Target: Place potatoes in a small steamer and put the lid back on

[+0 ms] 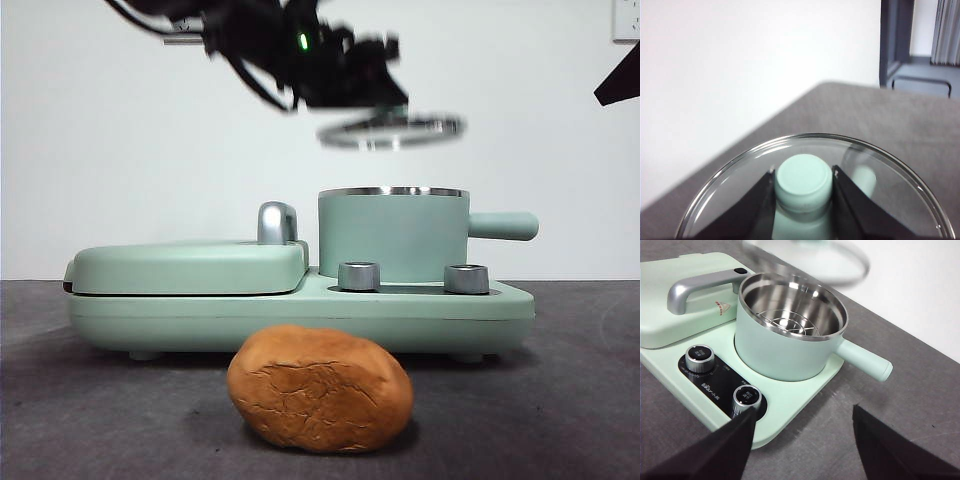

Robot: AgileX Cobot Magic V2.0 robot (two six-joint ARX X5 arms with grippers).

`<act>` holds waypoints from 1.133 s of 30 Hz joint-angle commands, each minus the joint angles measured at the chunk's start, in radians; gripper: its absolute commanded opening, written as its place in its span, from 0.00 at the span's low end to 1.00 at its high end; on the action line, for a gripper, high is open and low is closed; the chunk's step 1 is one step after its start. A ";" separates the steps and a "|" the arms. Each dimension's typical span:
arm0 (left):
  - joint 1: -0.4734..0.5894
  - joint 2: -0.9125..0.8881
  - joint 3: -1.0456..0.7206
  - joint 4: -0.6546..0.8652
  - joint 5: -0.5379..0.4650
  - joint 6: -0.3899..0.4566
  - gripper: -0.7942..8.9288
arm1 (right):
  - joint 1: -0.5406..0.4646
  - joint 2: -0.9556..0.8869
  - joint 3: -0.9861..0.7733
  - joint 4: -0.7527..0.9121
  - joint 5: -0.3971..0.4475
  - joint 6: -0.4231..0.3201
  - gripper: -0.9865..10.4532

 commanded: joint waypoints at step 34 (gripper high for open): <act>0.230 -0.770 -0.468 -0.473 0.000 -0.130 0.10 | 0.482 0.292 0.187 -0.214 0.093 0.024 0.36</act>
